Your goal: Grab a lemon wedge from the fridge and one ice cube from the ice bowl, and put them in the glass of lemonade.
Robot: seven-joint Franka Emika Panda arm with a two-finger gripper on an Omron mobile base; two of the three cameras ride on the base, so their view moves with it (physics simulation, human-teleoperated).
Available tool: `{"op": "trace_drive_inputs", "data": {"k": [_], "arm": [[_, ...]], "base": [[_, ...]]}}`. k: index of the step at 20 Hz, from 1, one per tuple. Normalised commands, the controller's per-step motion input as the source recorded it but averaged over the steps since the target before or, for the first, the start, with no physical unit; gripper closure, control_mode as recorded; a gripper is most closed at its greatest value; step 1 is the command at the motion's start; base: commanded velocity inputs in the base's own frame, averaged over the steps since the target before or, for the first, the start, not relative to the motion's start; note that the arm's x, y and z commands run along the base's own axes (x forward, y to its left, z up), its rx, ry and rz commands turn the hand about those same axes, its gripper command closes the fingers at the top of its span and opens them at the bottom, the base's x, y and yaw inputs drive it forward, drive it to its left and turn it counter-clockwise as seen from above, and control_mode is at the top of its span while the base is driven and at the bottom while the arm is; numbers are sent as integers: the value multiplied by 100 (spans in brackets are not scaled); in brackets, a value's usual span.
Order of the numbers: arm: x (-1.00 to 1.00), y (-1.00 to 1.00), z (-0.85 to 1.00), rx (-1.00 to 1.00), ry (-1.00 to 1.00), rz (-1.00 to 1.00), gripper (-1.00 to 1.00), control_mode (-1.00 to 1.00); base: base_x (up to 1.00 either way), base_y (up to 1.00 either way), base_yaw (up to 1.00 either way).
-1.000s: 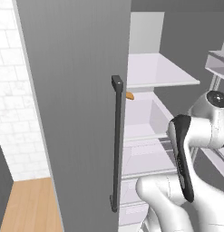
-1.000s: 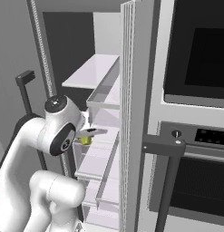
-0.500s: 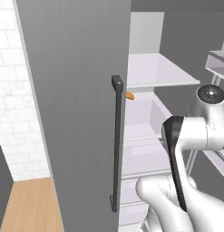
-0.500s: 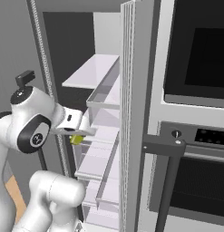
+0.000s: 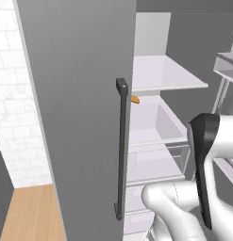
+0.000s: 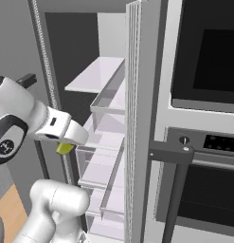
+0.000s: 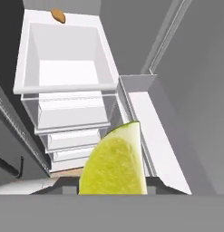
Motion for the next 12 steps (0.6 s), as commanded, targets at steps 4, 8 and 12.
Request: {"op": "trace_drive_inputs", "data": {"k": [4,8,12], "arm": [[-83,22,21,8,-4,1,100,-100],[-48,24,16,7,-6,4,100,-100],[-20,14,12,10,-13,2,100,-100]], "base": [[0,0,0],[0,0,0],[0,0,0]]}}
